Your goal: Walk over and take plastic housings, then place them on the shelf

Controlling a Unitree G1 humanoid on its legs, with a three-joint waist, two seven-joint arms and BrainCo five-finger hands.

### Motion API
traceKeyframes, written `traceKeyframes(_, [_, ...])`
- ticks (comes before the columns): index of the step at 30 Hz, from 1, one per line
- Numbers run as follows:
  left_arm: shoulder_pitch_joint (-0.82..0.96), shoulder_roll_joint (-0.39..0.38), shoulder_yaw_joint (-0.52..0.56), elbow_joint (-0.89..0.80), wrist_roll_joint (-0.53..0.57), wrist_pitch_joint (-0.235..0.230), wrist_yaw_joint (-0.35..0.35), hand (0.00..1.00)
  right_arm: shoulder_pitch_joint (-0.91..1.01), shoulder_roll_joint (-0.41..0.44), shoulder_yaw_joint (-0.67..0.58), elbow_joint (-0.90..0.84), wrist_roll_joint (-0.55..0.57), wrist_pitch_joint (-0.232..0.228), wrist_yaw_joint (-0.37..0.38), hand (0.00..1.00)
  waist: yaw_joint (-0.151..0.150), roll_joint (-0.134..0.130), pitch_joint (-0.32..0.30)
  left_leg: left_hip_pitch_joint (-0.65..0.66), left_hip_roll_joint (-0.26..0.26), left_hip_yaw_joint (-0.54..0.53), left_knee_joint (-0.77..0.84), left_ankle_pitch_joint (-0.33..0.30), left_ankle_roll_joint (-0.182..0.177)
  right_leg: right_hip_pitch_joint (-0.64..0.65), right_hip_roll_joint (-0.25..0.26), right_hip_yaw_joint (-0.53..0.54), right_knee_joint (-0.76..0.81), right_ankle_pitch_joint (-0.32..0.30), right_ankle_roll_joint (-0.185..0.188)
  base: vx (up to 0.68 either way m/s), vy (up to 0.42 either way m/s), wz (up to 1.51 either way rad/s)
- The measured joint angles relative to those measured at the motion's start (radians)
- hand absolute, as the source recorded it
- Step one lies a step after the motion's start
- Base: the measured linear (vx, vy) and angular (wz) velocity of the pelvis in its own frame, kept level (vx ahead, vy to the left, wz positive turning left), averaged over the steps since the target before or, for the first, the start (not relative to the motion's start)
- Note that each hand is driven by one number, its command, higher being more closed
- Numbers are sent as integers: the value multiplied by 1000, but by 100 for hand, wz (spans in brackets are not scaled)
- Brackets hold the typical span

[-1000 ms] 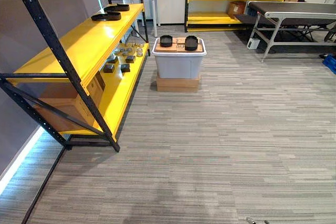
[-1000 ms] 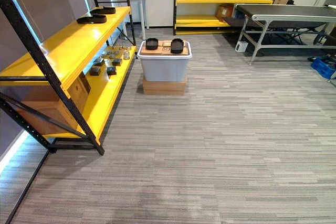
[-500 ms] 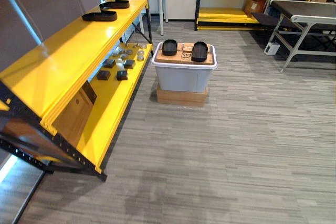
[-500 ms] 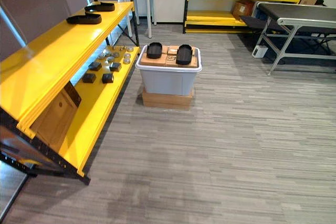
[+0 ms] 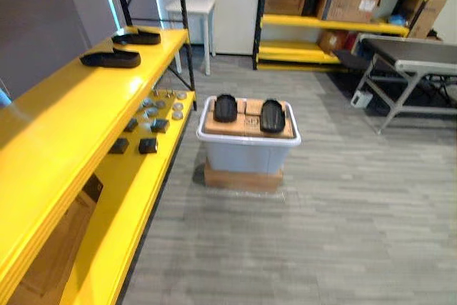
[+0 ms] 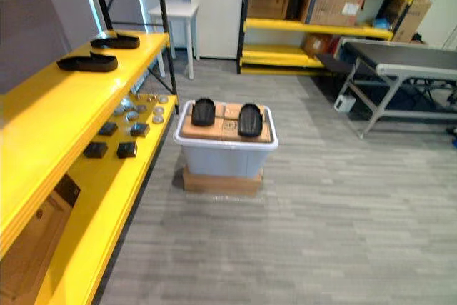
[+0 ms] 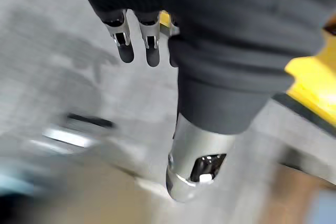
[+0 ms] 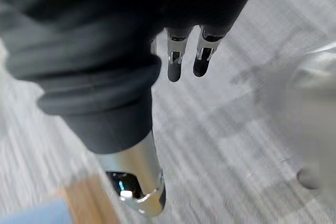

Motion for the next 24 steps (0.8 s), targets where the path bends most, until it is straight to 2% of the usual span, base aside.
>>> traceKeyframes(1, [-24,5,-9,1,0,0,1,0,3,-4,0,-1,0,0,0,0,-10,1,5,42,13,-16,-21,-11,17,-50,52,4,-194,-8,0,601,-202,52])
traceKeyframes(2, [-37,8,-16,0,3,-1,2,0,11,-8,1,-2,0,0,-1,0,-20,-2,7,68,20,-25,-26,-27,17,-70,88,8,-392,18,6,744,-305,77])
traceKeyframes(3, [-43,12,-22,-1,3,-6,3,0,26,-9,-1,-2,0,0,-1,0,-35,-22,9,106,11,-29,-45,-51,2,-74,107,17,-645,100,36,642,-309,77])
traceKeyframes(4, [-42,18,-20,-2,3,-11,4,0,41,-9,-4,-2,0,0,-2,0,-45,-41,6,125,-5,-31,-50,-71,-24,-87,100,36,-718,121,51,658,-325,102])
traceKeyframes(5, [-41,-4,-9,1,3,-11,4,0,66,-20,-46,-4,1,1,-2,0,-67,-28,7,168,15,-55,-41,-121,-39,-123,120,107,-600,214,-13,652,-301,55])
traceKeyframes(6, [-35,-33,37,-2,3,-13,4,0,79,-15,-100,-4,2,1,-2,0,-44,0,-3,156,41,-57,40,-129,-52,-150,146,134,-500,146,-74,647,-285,20])
traceKeyframes(7, [-22,-49,74,-3,3,-11,5,0,81,-10,-111,-7,3,1,1,0,-40,17,-1,104,70,-72,180,-138,-117,-132,170,129,-489,109,-88,632,-270,-24])
traceKeyframes(8, [-8,-68,117,-4,4,-9,5,0,91,-2,-131,-17,3,3,4,0,-41,36,2,31,103,-98,373,-120,-217,-93,201,113,-495,79,-96,614,-267,-5])
traceKeyframes(9, [9,-92,158,-26,4,-9,3,0,114,5,-140,-27,4,7,4,0,-40,62,13,-84,149,-145,689,-11,-395,-3,253,92,-526,36,-114,594,-243,16])
traceKeyframes(10, [15,-97,161,-27,3,-7,0,0,119,6,-140,-26,4,9,4,0,-40,68,15,-139,169,-155,807,-6,-403,40,274,84,-551,27,-116,458,-179,16])
traceKeyframes(12, [31,-94,160,-29,2,-5,0,0,130,16,-142,-24,5,16,3,0,-31,62,16,-236,203,-108,956,-17,-390,146,306,80,-627,27,-135,459,-118,0])
traceKeyframes(13, [43,-92,159,-31,-4,-4,-2,0,126,21,-151,-25,5,20,3,0,-24,48,11,-301,218,-40,933,-41,-377,205,307,87,-678,27,-136,563,-107,-19])
traceKeyframes(14, [43,-91,156,-32,-17,-5,-2,0,119,23,-180,-26,5,20,0,0,-11,39,14,-333,219,37,800,-90,-318,256,302,101,-725,31,-131,449,-66,-21])
traceKeyframes(15, [44,-93,150,-32,-17,-5,-2,0,111,20,-188,-27,6,20,-2,0,-3,41,12,-335,206,64,692,-105,-313,274,296,110,-741,32,-129,461,1,-40])
traceKeyframes(16, [49,-99,144,-37,-17,-5,-3,0,91,17,-205,-38,10,20,-2,0,2,42,11,-326,153,75,413,-99,-303,297,279,134,-768,32,-119,530,109,-56])
traceKeyframes(17, [57,-102,130,-38,-17,-6,-2,0,72,16,-219,-62,18,17,-2,0,7,47,7,-311,96,49,170,6,-231,311,270,158,-788,26,-100,630,158,-75])
traceKeyframes(18, [68,-100,127,-33,-17,-6,-2,0,70,25,-214,-66,31,15,-2,0,17,35,-14,-275,60,48,96,72,-229,320,250,193,-793,16,-77,546,143,-45])
traceKeyframes(21, [44,-87,117,-16,-18,-14,-1,0,73,22,-210,-65,36,15,-7,0,1,21,-25,-238,19,46,44,68,-215,332,202,190,-783,2,-49,393,91,12])
traceKeyframes(22, [46,-85,98,-15,-17,-14,1,0,72,17,-181,-66,36,14,-10,0,1,19,-24,-209,12,50,37,42,-207,326,189,190,-723,-16,-19,325,116,-12])
traceKeyframes(23, [45,-74,79,-12,-18,-14,1,0,70,16,-145,-66,35,12,-12,0,9,21,-21,-168,15,63,27,24,-203,285,173,195,-576,-44,26,364,140,-20])
traceKeyframes(24, [42,-67,60,-9,-17,-14,1,0,67,20,-123,-68,35,8,-14,0,8,24,-16,-136,21,64,22,17,-201,227,159,198,-409,-51,41,284,106,-14])
